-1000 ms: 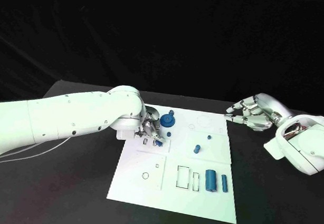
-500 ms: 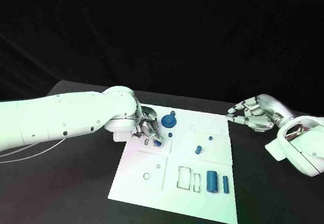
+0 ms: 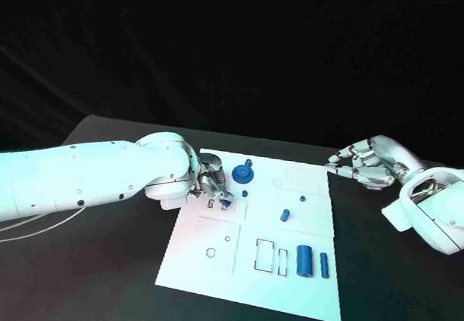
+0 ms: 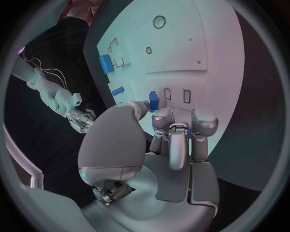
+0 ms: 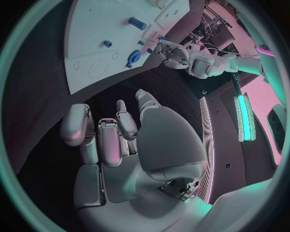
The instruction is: Assemble the parts on the task board
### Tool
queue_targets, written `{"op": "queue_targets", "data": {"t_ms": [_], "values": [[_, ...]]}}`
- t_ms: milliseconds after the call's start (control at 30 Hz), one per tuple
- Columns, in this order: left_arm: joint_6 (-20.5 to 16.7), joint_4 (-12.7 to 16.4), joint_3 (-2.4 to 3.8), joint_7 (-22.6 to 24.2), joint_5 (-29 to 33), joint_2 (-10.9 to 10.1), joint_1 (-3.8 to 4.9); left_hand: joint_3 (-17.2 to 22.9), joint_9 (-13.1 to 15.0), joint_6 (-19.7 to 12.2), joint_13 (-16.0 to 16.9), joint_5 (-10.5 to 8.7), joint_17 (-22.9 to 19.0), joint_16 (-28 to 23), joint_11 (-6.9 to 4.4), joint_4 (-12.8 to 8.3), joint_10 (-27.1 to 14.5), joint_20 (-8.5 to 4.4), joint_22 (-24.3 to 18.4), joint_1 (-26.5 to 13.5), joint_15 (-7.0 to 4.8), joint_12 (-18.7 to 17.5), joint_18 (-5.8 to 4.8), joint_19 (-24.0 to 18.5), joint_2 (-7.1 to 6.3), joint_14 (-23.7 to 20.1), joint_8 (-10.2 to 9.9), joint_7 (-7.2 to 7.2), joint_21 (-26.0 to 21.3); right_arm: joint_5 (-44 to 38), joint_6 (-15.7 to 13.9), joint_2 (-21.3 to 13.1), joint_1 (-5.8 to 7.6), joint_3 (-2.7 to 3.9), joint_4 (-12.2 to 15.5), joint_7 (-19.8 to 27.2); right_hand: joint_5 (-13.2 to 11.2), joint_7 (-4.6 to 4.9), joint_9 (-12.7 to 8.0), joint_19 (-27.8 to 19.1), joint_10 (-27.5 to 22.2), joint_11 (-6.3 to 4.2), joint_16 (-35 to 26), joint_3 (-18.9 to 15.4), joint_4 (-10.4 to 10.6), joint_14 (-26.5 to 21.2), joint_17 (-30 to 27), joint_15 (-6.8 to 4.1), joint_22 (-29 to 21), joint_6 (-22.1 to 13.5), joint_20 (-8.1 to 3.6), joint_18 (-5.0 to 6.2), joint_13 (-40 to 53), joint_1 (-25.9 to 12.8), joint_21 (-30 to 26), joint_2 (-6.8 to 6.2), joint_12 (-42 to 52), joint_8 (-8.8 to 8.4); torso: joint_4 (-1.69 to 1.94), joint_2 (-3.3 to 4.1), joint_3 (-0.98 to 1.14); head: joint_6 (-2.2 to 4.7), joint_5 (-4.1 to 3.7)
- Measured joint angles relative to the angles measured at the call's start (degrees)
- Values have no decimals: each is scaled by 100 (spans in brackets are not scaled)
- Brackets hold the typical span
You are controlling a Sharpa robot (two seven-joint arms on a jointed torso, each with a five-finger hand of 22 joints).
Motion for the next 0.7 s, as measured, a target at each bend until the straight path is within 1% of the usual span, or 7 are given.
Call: {"op": "queue_targets", "data": {"t_ms": [133,233,300,367,500,567,700], "values": [[-203,70,-1,39,-195,-35,-96,33,8,21,46,0,0,0,-16,0,48,-10,64,-37,0,36,0,36,-68,0,0,-20,41,0,-5,-9,0,0,0,0,0,0,4,18,0,0,0,0,0,0,0,0,0,0,-18,0,-3,0,0,0,0,0,-3,3,-2,0,1],[-386,106,-7,65,-374,-42,-188,91,9,61,92,0,0,0,-28,5,96,-20,129,-63,-11,88,0,69,-116,11,0,-21,71,0,-9,-24,0,0,1,1,0,0,4,18,0,0,0,0,0,0,0,0,0,0,-18,0,-3,0,0,0,0,0,-2,4,-2,0,-5],[-493,120,-9,73,-479,-41,-232,97,9,72,118,0,2,0,-38,-1,119,-21,161,-65,-41,91,-1,102,-125,-1,0,-31,71,0,-10,-34,0,0,2,1,0,0,4,18,0,0,0,0,0,0,0,0,0,0,-18,0,-3,0,0,0,0,0,1,4,-2,0,-11],[-607,133,-12,79,-595,-40,-270,116,9,83,135,0,4,0,-38,14,119,-21,182,-65,-41,114,-1,102,-125,-1,0,-41,94,0,-12,-39,0,0,2,1,0,0,4,18,0,0,0,0,0,0,-1,0,0,0,-18,0,-3,0,0,0,0,0,2,4,-2,0,-13],[-746,142,-13,86,-766,-34,-306,166,14,92,148,-1,4,0,-44,-10,152,-41,203,-104,-41,114,0,123,-163,-1,0,-33,94,0,-16,-37,0,0,2,2,35,0,4,18,0,0,0,0,0,0,-1,0,0,0,-18,0,-3,0,0,0,0,0,-1,4,-2,8,-8],[-786,143,-13,88,-825,-33,-316,186,15,103,159,-1,4,0,-40,-10,162,-41,215,-106,-41,115,-87,122,-165,-1,-1,-42,94,0,-19,-34,0,0,1,2,35,0,3,18,0,0,0,0,0,0,-1,0,0,0,-18,0,-4,0,0,0,0,0,-5,4,-2,13,-4],[-848,143,-13,91,-927,-30,-342,200,16,125,189,-1,4,0,-68,-22,190,-23,240,-141,-41,154,-86,145,-200,-1,-2,-62,118,0,-25,-34,-1,0,0,3,35,-21,3,18,0,0,0,0,31,0,-1,0,0,-21,-18,0,-4,-30,0,30,0,0,-8,4,-2,15,-1]]}}
